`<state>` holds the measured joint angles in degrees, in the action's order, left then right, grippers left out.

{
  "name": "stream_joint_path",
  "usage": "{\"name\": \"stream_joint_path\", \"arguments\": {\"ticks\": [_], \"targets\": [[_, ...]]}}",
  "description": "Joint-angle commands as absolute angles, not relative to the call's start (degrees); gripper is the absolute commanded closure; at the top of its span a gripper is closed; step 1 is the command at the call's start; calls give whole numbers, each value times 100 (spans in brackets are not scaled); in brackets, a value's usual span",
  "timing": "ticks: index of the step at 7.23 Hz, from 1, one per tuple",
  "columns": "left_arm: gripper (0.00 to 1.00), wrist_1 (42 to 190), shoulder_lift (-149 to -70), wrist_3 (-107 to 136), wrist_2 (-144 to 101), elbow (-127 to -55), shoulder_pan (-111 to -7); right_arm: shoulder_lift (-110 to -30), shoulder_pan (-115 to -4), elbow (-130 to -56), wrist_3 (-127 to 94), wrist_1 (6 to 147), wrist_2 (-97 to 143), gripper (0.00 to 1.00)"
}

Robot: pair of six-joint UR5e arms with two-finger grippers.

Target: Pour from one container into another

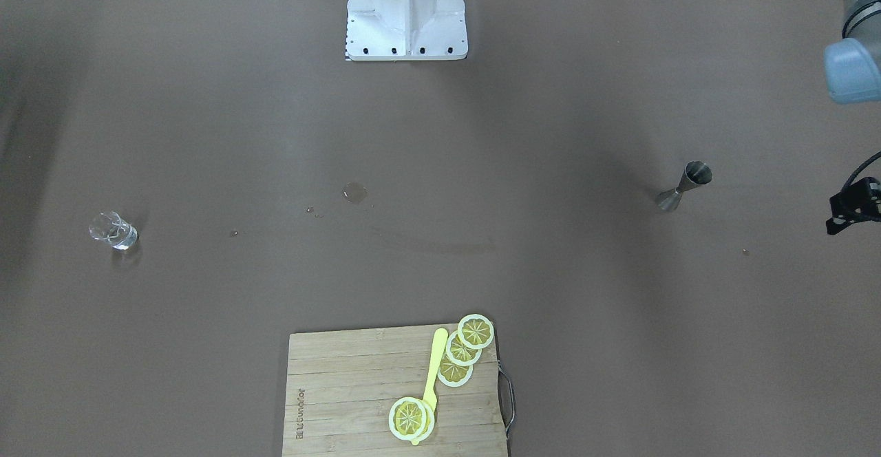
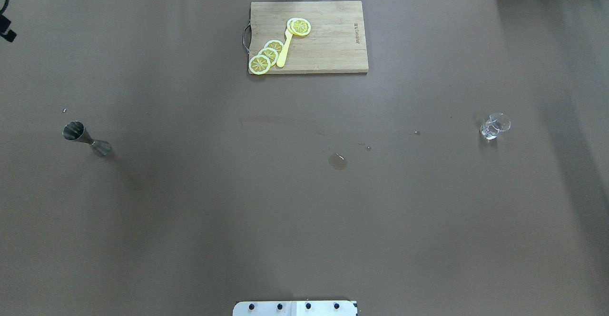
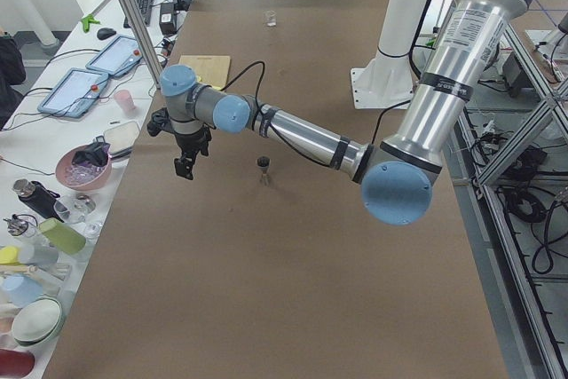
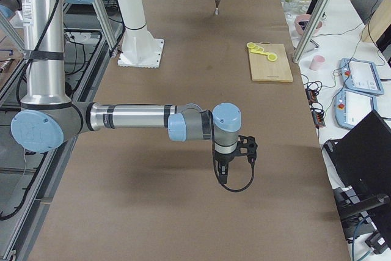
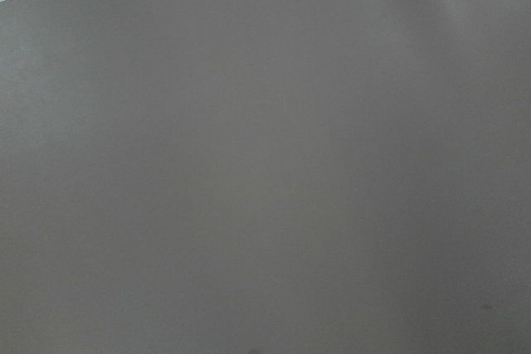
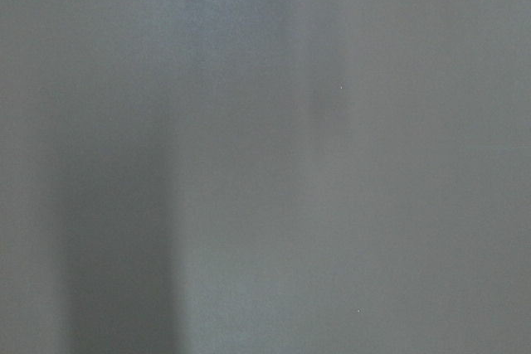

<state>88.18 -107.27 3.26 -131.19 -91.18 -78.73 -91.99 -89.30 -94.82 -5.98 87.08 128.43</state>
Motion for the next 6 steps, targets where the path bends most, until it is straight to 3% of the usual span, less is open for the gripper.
{"name": "stream_joint_path", "arguments": {"ticks": [1, 4, 6], "targets": [[2, 8816, -9271, 53, -13482, -10049, -8382, -9211, -8930, -9545, -598, 8701, 12841, 0], [2, 8824, -8361, 44, -14191, -10388, -8753, -9202, -8930, -9545, -598, 8692, 12823, 0], [2, 8720, -8271, -332, -14072, -10232, -9052, -9220, -8921, -9545, -598, 8692, 12849, 0]]}}
